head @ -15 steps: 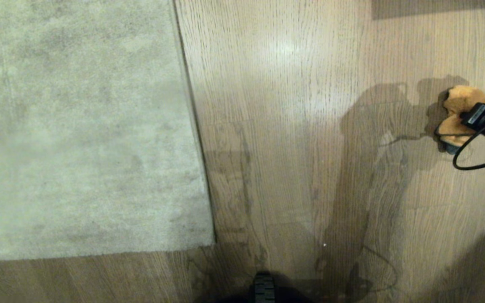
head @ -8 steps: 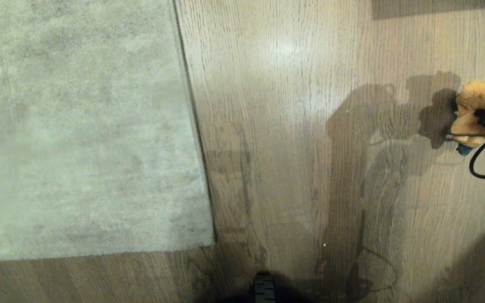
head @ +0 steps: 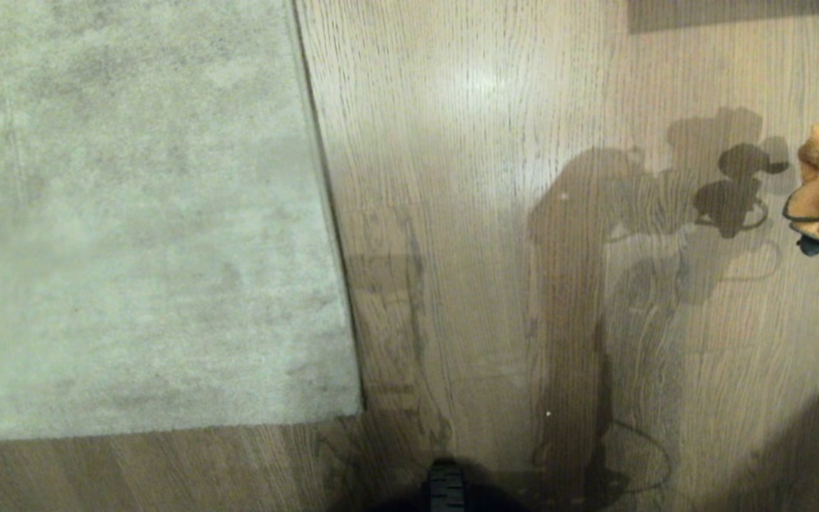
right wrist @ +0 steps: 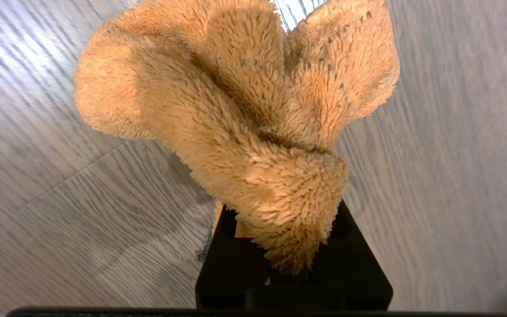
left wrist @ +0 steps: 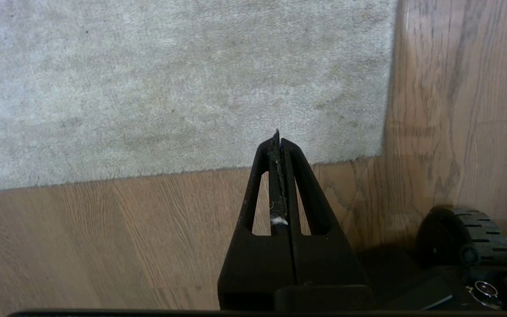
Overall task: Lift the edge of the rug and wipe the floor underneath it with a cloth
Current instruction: Lift up the carpet
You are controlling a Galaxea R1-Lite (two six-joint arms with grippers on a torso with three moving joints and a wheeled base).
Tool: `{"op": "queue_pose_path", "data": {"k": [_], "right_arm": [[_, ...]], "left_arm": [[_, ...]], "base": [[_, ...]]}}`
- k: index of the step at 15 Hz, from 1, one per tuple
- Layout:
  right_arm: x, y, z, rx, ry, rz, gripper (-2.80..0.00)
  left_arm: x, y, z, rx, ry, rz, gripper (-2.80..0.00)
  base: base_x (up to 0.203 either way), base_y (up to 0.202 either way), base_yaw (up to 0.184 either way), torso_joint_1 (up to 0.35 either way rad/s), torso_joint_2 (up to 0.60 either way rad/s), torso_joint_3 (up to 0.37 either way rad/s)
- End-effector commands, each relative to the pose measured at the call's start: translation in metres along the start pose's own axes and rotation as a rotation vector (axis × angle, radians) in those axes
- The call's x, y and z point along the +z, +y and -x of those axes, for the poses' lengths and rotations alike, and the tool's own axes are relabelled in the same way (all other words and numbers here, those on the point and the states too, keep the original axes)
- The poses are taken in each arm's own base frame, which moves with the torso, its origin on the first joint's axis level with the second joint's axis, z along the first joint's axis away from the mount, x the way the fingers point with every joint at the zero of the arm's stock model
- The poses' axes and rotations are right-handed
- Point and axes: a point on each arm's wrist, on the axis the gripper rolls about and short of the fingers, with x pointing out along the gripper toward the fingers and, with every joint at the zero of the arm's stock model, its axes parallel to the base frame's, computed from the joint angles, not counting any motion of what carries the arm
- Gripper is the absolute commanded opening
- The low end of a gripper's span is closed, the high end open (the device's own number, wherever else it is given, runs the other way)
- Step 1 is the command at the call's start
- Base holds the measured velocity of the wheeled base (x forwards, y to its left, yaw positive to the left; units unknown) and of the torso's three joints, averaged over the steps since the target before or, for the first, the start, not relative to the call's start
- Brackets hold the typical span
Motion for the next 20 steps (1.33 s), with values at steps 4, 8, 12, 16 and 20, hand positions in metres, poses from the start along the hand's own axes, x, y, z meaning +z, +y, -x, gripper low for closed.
{"op": "queue_pose_path", "data": {"k": [4,8,12,16,20], "right_arm": [[0.006,0.003,0.013,0.025,-0.088,0.113,-2.8],[0.013,0.007,0.025,0.033,-0.121,0.139,-2.8],[0.012,0.008,0.039,0.034,-0.124,0.138,-2.8],[0.002,0.008,0.06,0.031,-0.085,0.167,-2.8],[-0.014,0.025,0.102,0.138,-0.072,0.194,-2.8]], "left_arm": [[0.0,0.0,0.0,0.0,0.001,0.001,-2.8],[0.0,0.0,0.0,0.0,0.001,0.001,-2.8],[0.0,0.0,0.0,0.0,0.001,0.001,-2.8],[0.0,0.0,0.0,0.0,0.001,0.001,-2.8],[0.0,0.0,0.0,0.0,0.0,0.001,-2.8]], "base": [[0.0,0.0,0.0,0.0,0.0,0.0],[0.0,0.0,0.0,0.0,0.0,0.0],[0.0,0.0,0.0,0.0,0.0,0.0],[0.0,0.0,0.0,0.0,0.0,0.0],[0.0,0.0,0.0,0.0,0.0,0.0]]}}
